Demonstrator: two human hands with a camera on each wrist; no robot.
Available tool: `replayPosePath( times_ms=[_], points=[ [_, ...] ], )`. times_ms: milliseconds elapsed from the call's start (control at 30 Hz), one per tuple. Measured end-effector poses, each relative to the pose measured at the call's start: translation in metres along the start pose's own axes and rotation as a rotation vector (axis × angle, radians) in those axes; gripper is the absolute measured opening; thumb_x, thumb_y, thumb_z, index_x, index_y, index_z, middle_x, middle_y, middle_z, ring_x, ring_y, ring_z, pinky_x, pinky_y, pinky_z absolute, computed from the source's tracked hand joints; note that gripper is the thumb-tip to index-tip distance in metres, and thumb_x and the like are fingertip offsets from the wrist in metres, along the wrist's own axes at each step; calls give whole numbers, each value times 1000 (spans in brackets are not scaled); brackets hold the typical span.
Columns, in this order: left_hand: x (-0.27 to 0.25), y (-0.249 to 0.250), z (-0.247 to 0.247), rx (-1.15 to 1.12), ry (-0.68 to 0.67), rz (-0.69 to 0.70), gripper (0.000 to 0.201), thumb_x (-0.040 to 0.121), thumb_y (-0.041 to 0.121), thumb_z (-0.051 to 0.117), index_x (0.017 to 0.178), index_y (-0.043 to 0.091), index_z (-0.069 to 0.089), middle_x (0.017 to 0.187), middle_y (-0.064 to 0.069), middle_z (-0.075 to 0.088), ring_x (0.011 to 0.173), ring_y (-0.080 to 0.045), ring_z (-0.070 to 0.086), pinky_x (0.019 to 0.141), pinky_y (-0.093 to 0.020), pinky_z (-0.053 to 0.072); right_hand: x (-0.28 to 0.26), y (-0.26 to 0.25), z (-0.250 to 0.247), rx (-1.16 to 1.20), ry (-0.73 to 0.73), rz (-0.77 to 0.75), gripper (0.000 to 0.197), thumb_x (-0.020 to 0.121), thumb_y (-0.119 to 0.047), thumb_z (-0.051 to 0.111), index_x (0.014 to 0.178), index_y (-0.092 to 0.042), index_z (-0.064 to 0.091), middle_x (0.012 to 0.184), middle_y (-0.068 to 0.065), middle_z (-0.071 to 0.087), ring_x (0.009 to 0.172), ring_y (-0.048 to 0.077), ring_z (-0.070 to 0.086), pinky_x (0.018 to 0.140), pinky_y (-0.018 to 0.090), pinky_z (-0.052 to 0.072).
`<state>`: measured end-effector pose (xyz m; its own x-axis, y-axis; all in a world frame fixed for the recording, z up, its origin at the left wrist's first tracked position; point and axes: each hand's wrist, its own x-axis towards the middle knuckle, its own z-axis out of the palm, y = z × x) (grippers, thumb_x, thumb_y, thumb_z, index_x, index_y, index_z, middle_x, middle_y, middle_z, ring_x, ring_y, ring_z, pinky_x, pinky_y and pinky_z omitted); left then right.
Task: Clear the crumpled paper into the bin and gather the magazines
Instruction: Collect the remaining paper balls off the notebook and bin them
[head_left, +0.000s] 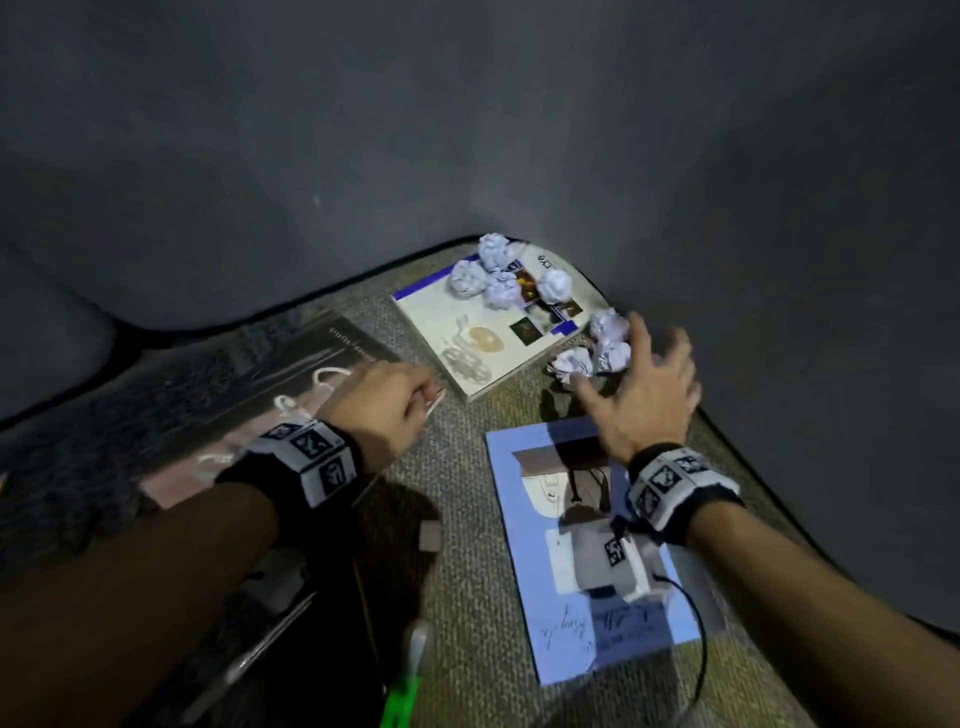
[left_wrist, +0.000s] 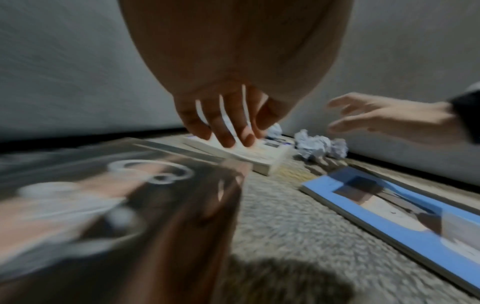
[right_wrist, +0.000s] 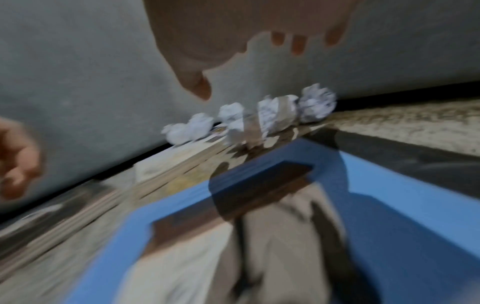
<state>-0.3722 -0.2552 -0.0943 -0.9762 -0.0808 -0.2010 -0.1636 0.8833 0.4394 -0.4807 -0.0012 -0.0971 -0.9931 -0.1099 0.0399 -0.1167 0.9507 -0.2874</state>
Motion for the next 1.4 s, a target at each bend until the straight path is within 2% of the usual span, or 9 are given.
replayPosePath(
  times_ms=[200, 400, 500, 700, 900, 967, 1067, 1200, 1400],
  points=[
    [77, 41, 9, -12, 119, -166, 75, 74, 47, 68, 139, 33, 34, 141, -11, 29, 128, -37, 34, 101, -48, 40, 29, 7, 39, -106, -169, -19, 105, 64, -83, 49, 148, -38, 5, 153, 9, 14, 128, 45, 29, 91, 63, 41],
    [183, 51, 11, 47, 82, -158, 111, 58, 72, 67, 147, 42, 7, 155, -15, 8, 132, -51, 30, 106, -56, 34, 50, 5, 52, -107, -94, -23, 106, 61, -74, 57, 148, -35, 9, 139, 14, 27, 110, 45, 42, 84, 58, 43],
    [206, 48, 30, 118, 162, -130, 102, 57, 78, 60, 143, 40, 20, 147, -16, 22, 120, -49, 40, 99, -54, 39, 55, 11, 57, -92, -82, -36, 100, 61, -73, 55, 144, -31, 19, 133, 11, 32, 107, 41, 43, 82, 56, 43],
    [212, 52, 45, 365, 168, -86, 46, 86, 58, 50, 115, 23, 44, 134, -12, 33, 115, -41, 39, 88, -56, 41, 68, 15, 58, -58, -165, -75, 64, 77, -48, 56, 132, -26, 34, 133, 5, 40, 108, 39, 45, 82, 55, 42],
    [208, 65, 26, 258, 93, 71, 65, 76, 63, 61, 121, 23, 38, 123, -17, 41, 92, -41, 57, 80, -50, 51, 75, 26, 50, 75, -239, -161, 35, 81, -27, 58, 112, -22, 42, 113, 6, 47, 102, 33, 49, 78, 47, 44],
    [209, 84, 15, 387, 19, 107, 83, 77, 68, 57, 142, 35, 17, 129, -21, 40, 95, -44, 59, 80, -48, 52, 72, 32, 44, 196, -260, -190, 33, 77, -25, 60, 105, -21, 42, 101, 5, 49, 93, 32, 52, 77, 42, 46],
    [214, 102, 11, 490, -103, 153, 87, 84, 67, 46, 149, 39, -4, 137, -27, 39, 115, -46, 50, 95, -48, 43, 62, 32, 36, 322, -240, -200, 29, 74, -30, 56, 92, -28, 34, 91, 5, 52, 81, 30, 51, 76, 45, 47],
    [207, 92, 37, 529, -156, 108, 67, 87, 62, 45, 145, 35, 24, 139, -24, 29, 110, -49, 52, 94, -48, 43, 52, 29, 22, 390, -224, -195, 28, 78, -33, 53, 93, -30, 29, 86, 0, 53, 76, 30, 49, 70, 41, 46],
    [210, 93, 29, 431, -122, 173, 61, 84, 59, 50, 131, 26, 29, 122, -26, 43, 90, -46, 59, 80, -45, 49, 30, 31, 14, 281, -327, -299, 36, 81, -37, 52, 113, -29, 40, 92, -7, 58, 80, 24, 55, 69, 34, 41]
  ],
)
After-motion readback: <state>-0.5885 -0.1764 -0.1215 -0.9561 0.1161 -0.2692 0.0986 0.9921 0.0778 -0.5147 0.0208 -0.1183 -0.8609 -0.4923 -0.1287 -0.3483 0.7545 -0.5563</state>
